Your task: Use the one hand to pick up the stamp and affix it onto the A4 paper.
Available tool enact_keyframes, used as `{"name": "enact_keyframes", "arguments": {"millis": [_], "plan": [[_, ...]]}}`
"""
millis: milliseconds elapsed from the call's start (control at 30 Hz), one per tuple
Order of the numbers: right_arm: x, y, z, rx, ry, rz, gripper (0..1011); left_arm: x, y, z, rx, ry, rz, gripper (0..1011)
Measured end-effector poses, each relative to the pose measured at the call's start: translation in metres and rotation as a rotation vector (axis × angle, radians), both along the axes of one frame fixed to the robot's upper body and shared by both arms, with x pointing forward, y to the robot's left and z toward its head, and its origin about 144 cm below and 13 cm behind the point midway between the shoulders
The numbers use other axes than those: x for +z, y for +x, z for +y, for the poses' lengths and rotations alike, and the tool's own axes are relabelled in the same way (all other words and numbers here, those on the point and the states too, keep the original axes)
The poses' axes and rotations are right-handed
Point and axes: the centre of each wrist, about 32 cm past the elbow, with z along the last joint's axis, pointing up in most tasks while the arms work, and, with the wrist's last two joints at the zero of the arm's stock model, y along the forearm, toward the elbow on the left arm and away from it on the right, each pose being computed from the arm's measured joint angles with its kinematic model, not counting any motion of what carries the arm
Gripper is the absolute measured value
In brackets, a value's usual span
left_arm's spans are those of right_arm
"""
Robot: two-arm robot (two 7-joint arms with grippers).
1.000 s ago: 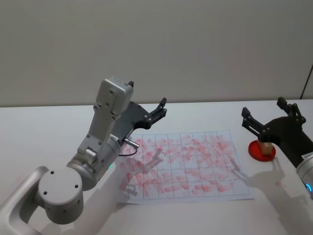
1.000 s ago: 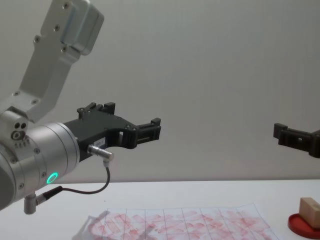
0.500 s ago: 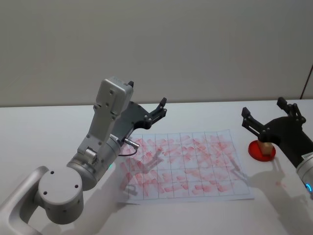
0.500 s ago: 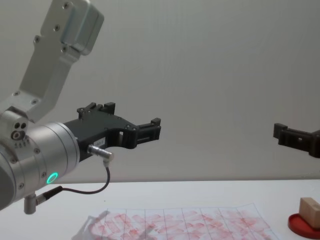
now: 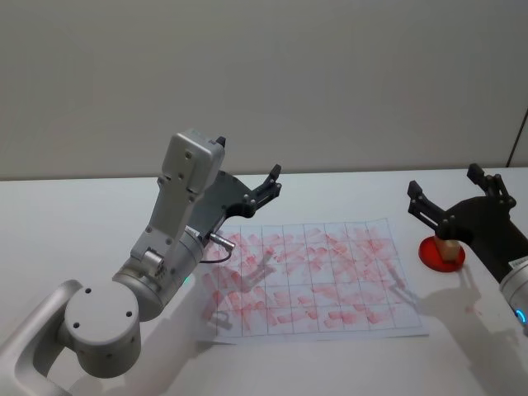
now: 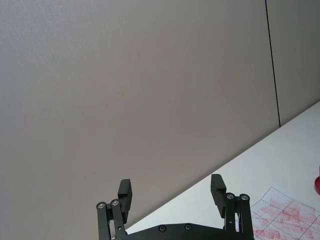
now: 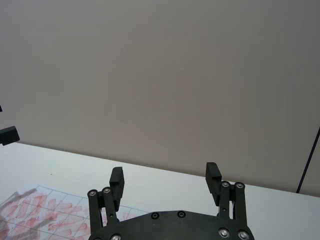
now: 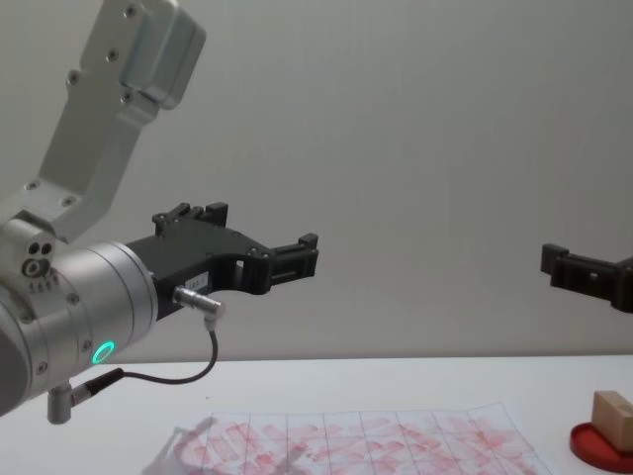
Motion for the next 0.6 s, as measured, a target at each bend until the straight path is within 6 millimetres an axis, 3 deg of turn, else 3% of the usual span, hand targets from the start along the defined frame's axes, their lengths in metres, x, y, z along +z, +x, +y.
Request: {"name": "enact_keyframes", "arguments": {"millis": [600], "plan": [[0.0000, 0.0000, 0.0000, 0.000, 0.000, 0.000, 1003, 0.0000, 0.0000, 0.0000, 0.000, 0.000, 0.000, 1001]]}}
